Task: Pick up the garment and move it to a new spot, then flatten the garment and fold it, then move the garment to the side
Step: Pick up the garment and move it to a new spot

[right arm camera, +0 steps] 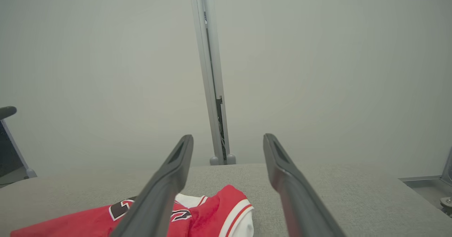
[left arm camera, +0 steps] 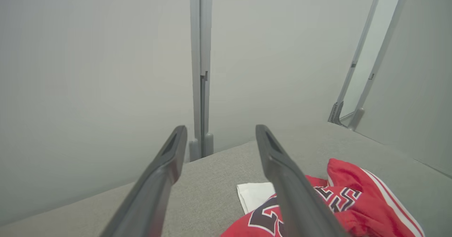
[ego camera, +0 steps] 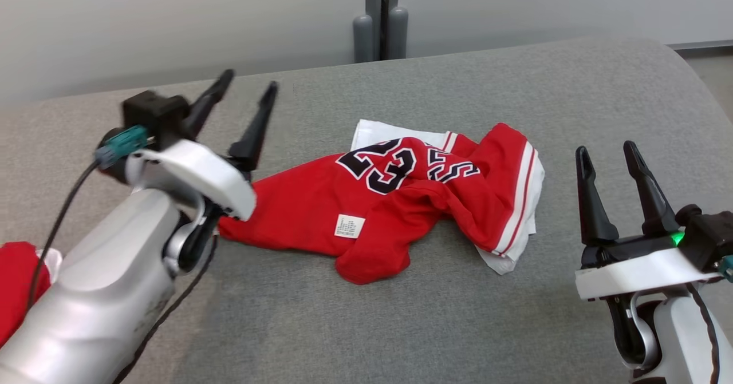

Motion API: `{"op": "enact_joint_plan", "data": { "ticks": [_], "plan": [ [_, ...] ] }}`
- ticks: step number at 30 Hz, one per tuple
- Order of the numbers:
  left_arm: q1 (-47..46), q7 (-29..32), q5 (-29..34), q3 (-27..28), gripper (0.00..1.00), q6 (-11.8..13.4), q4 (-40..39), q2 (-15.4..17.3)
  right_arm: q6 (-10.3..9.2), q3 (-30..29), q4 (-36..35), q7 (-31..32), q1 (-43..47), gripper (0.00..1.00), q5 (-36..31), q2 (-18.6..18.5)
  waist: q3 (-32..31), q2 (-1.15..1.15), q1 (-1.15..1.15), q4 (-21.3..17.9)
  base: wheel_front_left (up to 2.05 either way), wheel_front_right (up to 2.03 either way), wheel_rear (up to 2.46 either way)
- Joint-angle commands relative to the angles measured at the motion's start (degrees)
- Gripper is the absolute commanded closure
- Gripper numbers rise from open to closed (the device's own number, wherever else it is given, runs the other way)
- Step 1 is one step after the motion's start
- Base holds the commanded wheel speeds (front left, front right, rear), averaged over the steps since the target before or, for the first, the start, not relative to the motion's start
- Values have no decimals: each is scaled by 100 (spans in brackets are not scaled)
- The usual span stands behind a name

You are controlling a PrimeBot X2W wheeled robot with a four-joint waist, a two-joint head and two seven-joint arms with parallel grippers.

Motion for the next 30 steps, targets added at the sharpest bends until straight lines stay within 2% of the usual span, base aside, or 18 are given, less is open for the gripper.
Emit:
{"op": "enact_joint_plan", "data": {
  "ticks": [1, 5, 9, 17, 22, 26, 30],
  "plan": [
    [223, -7, 83, 236, 0, 160, -282, 165, 11, -6, -38, -34, 72, 0, 60, -40, -35, 0, 0, 102, 0, 0, 0],
    [950, -10, 291, 843, 0, 548, -1029, 469, 11, 38, -80, -34, 158, 0, 116, -64, -58, 0, 0, 228, 0, 0, 0],
    [1696, -12, 611, 1461, 0, 874, -1608, 555, 11, 202, -70, -34, 189, 0, 132, -105, -70, 0, 0, 311, 0, 0, 0],
    [3080, -13, 1305, 2839, 0, 1120, -2276, 191, 11, 284, -57, -34, 345, 0, 99, -83, -127, 0, 0, 293, 0, 0, 0],
    [3784, -12, 1873, 3593, 0, 1061, -2662, -254, 11, 267, -102, -34, 532, 0, 145, 3, -184, 0, 0, 246, 0, 0, 0],
    [4265, -12, 2353, 4000, 0, 885, -2938, -632, 11, 171, -129, -34, 638, 0, 78, 50, -234, 0, 0, 214, 0, 0, 0],
    [4639, -13, 2613, 4235, 0, 637, -2895, -970, 11, 128, -230, -34, 661, 0, 24, 69, -243, 0, 0, 186, 0, 0, 0]
  ]
}}
